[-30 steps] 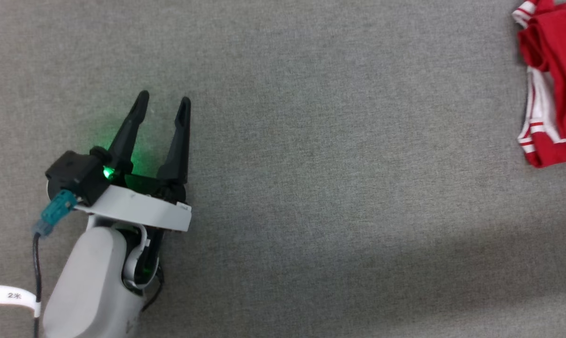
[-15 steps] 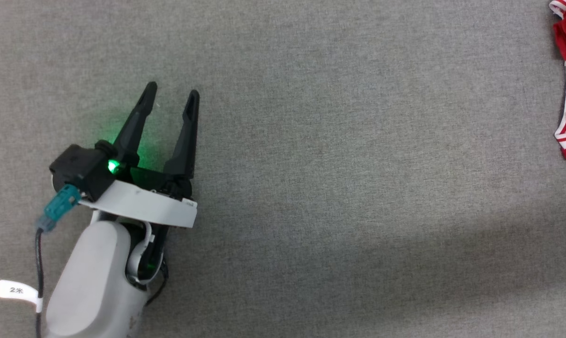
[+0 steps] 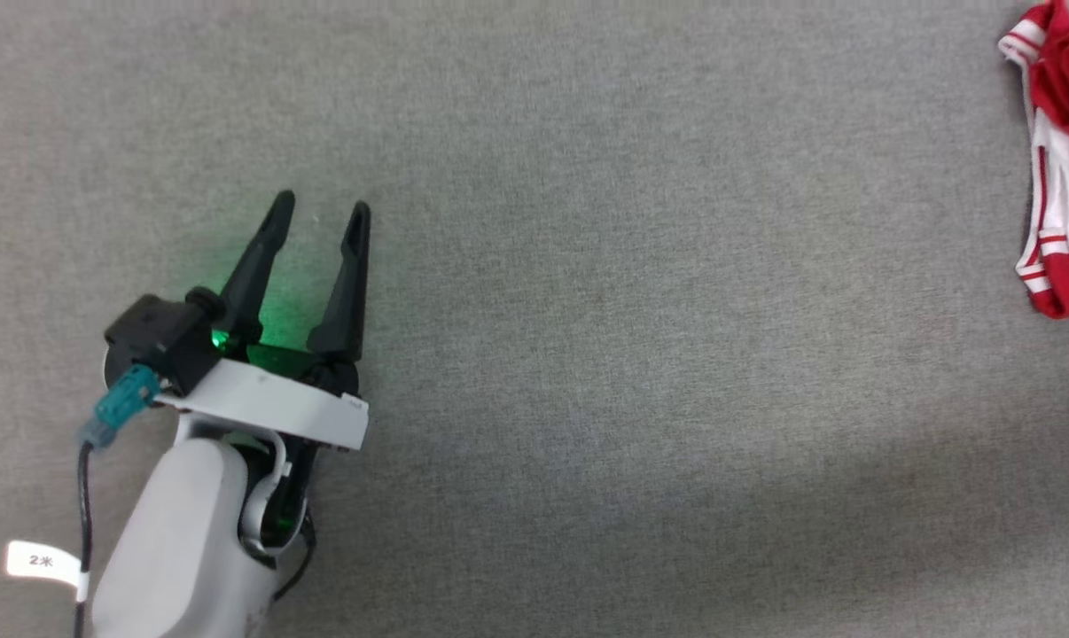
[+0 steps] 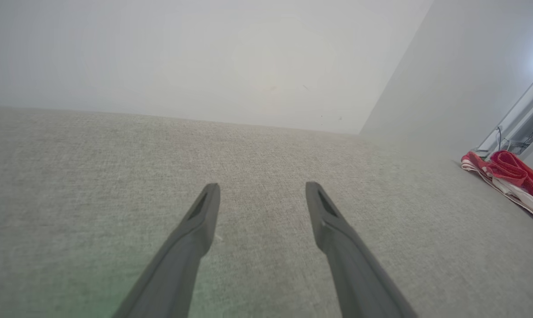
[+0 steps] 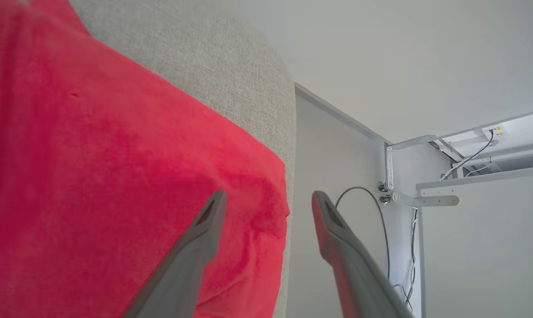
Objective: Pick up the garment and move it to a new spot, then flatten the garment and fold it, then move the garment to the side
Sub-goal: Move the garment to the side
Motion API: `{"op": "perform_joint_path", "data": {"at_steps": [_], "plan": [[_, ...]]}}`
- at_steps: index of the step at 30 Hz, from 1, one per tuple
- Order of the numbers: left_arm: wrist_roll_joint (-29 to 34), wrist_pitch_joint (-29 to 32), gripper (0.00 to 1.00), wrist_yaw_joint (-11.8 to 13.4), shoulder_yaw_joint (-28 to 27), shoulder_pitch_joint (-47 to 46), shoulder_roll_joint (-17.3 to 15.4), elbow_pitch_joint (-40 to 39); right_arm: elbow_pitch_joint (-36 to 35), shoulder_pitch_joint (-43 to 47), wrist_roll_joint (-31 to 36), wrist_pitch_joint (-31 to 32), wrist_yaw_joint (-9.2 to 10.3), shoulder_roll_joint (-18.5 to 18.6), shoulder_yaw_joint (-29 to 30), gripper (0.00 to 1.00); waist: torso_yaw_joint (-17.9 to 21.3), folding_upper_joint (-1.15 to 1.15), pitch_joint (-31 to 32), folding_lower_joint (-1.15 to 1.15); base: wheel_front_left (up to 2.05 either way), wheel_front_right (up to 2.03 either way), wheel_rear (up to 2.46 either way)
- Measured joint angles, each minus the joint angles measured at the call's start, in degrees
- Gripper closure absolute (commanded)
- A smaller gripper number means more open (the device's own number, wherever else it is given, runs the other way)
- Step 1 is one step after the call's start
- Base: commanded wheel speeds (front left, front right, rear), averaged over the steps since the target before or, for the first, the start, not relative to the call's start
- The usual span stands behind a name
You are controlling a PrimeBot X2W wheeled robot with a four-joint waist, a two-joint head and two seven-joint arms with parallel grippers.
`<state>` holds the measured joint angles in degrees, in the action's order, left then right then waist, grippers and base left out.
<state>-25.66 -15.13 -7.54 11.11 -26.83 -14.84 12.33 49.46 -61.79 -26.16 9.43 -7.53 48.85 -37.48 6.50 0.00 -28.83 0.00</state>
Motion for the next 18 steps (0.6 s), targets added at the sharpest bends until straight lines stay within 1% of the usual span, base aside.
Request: {"op": "perform_joint_path", "data": {"at_steps": [6, 14, 18], "plan": [[-0.16, 0.01, 0.00, 0.00, -0.89, 2.05, -0.03, 0.62, 0.92, 0.60, -2.05, -4.36, 0.00, -3.18, 0.69, 0.00, -0.21, 0.00, 3.31, 0.00, 0.00, 0.00, 0.00], [-0.51, 0.02, 0.00, 0.00, -2.75, 5.90, -0.10, 1.09, 1.34, 5.36, -3.67, -11.39, 0.00, -7.65, 2.23, 0.00, -0.81, 0.00, 8.85, 0.00, 0.00, 0.00, 0.00], [-0.65, 0.04, 0.00, 0.00, -3.77, 7.82, 0.01, 1.18, 1.02, 9.48, -5.11, -14.55, 0.00, -10.14, 3.42, 0.00, -1.44, 0.00, 11.78, 0.00, 0.00, 0.00, 0.00]]}}
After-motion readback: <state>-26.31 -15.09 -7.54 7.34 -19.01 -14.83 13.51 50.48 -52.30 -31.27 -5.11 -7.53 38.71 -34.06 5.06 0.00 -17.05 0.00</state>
